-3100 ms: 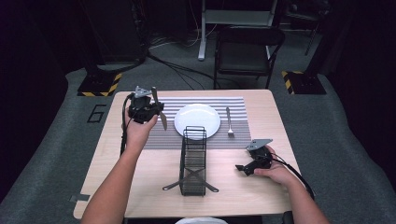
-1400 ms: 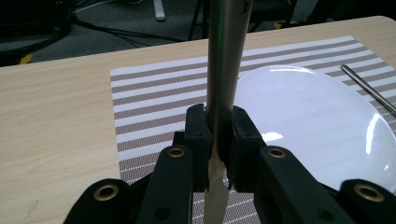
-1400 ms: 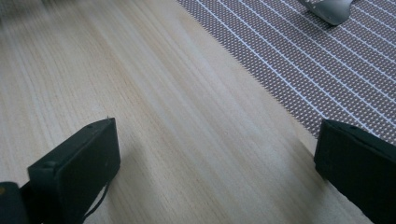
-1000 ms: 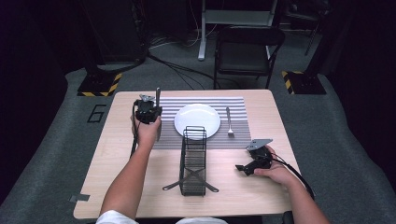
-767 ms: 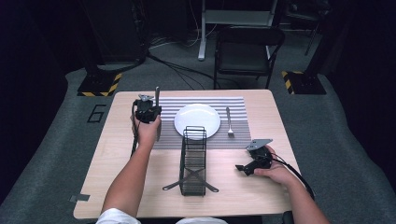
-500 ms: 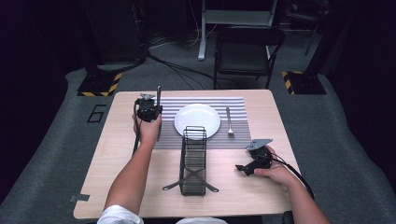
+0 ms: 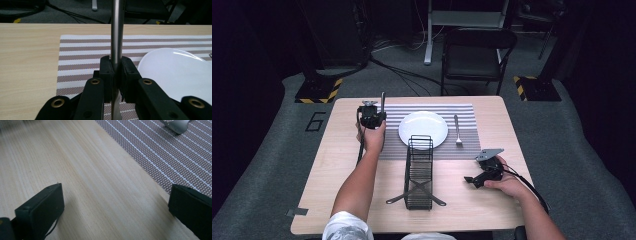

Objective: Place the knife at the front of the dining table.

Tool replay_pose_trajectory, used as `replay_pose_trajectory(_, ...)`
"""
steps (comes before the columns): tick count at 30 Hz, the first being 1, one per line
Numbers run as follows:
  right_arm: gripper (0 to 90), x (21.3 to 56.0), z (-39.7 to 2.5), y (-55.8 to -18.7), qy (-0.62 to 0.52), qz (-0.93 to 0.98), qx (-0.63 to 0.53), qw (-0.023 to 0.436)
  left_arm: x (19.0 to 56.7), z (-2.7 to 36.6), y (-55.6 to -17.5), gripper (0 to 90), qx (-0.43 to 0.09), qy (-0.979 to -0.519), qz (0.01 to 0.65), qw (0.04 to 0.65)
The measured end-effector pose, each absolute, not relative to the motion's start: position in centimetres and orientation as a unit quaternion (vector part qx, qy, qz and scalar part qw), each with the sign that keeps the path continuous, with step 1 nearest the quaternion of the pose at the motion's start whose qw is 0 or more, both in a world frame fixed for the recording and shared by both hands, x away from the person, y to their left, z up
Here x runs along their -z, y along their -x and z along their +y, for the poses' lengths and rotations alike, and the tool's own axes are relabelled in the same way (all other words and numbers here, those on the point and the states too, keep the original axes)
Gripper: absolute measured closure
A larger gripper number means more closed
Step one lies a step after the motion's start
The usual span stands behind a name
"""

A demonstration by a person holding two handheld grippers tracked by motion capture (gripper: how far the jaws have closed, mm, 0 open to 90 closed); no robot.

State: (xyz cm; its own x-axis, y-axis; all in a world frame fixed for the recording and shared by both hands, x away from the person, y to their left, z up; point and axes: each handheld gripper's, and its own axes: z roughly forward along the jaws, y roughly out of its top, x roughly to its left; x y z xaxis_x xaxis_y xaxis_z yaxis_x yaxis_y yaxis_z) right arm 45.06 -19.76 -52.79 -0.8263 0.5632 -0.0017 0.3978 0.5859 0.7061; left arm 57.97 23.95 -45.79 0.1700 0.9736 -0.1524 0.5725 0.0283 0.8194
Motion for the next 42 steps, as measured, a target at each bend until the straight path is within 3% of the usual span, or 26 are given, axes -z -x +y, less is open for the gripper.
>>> replay_pose_trajectory(42, 0.0, 52.8, -19.7, -45.1, -0.276, 0.882, -0.366, 0.112, 49.1, 23.8, -60.8, 82.6, -0.224, -0.627, 0.643, 0.379)
